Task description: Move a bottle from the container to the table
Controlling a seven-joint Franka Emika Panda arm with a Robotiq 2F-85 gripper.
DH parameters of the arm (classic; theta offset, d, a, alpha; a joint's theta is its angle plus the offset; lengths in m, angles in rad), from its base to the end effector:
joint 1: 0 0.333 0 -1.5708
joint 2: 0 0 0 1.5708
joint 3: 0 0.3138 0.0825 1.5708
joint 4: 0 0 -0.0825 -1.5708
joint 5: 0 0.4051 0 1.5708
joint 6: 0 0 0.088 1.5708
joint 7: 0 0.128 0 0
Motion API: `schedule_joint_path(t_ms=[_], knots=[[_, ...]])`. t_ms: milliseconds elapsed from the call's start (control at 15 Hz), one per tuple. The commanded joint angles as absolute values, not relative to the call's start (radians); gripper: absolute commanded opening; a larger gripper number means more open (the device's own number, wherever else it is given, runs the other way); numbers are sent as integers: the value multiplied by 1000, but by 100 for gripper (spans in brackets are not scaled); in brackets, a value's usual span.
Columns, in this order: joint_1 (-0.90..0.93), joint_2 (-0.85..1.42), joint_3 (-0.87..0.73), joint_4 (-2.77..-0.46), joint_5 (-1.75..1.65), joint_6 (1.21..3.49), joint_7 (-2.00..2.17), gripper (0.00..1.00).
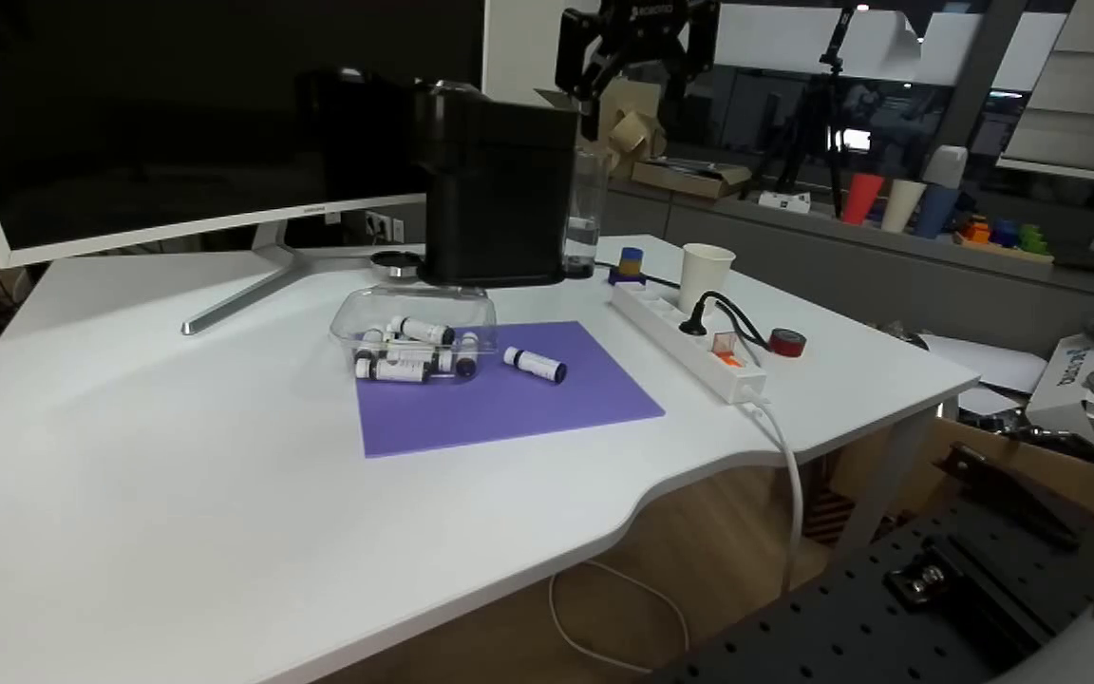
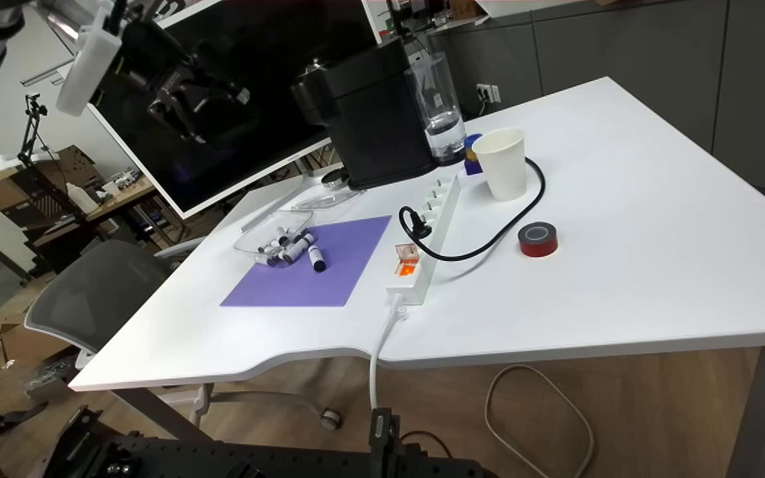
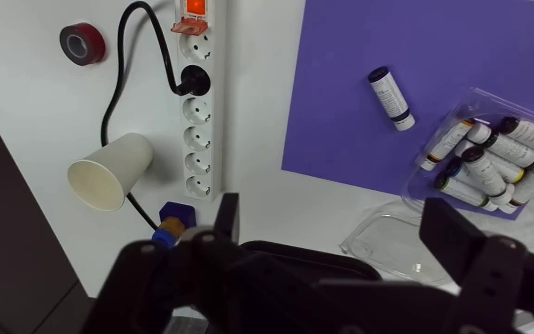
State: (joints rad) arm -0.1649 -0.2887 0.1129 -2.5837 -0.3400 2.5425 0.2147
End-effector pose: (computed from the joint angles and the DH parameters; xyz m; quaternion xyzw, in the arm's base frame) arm 0.4638 -0.0257 0.3473 0.9847 -0.0043 0.1284 0.1177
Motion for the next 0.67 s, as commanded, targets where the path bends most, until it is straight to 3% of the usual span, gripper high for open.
schedule_joint_path(t_ms=[0,600], knots=[[-72,-174,72,-2529,-249,2591,80,100],[56,247,101,-2266,-25,2666,-288,100]])
